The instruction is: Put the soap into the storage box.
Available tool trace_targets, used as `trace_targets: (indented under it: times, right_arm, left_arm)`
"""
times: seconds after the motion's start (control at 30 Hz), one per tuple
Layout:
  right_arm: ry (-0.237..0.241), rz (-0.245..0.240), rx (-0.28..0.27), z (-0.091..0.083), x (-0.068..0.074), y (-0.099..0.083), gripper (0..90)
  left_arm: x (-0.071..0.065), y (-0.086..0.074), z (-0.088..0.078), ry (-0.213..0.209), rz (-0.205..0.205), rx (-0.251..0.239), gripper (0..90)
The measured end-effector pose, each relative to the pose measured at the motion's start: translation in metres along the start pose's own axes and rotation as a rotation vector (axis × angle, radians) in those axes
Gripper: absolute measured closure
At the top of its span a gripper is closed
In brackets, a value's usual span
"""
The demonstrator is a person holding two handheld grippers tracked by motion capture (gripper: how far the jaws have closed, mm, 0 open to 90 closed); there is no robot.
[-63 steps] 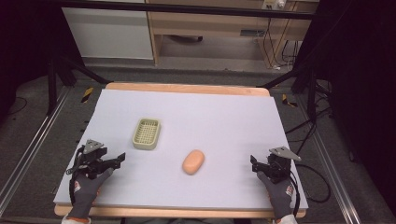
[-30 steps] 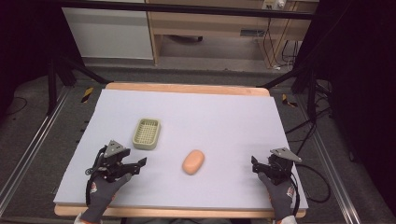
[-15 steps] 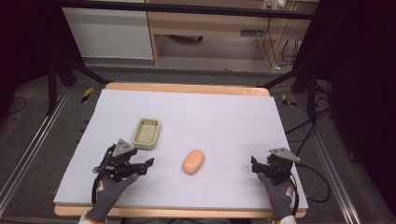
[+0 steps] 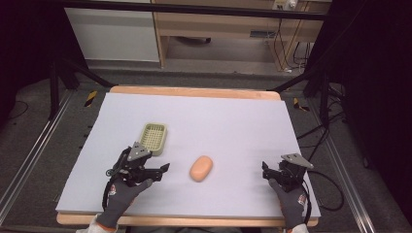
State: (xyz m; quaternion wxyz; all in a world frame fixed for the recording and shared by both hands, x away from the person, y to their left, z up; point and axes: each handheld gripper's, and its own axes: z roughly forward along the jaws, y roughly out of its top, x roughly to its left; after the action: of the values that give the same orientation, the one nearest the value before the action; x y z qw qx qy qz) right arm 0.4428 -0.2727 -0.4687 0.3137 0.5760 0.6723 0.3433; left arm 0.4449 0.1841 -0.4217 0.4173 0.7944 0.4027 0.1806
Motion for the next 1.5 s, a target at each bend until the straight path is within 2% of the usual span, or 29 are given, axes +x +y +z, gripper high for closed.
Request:
trace_targets:
  times: [0.4, 0.67, 0.87, 1.5]
  right_arm:
    - [0.002, 0.01, -0.008, -0.001, -0.002, 0.001, 8.2]
    - [0.004, 0.014, -0.005, -0.001, -0.001, 0.001, 8.1]
    - [0.002, 0.014, -0.006, -0.001, -0.001, 0.001, 8.0]
    - [0.009, 0.008, 0.006, 0.001, 0.0, 0.001, 8.0]
  left_arm:
    - [-0.015, 0.025, 0.005, -0.037, 0.018, -0.02, 21.2]
    - [-0.03, 0.036, 0.015, -0.055, 0.056, -0.004, 21.1]
    - [-0.039, 0.04, 0.023, -0.063, 0.076, 0.016, 20.8]
    - [-0.057, 0.043, 0.054, -0.082, 0.088, 0.075, 20.1]
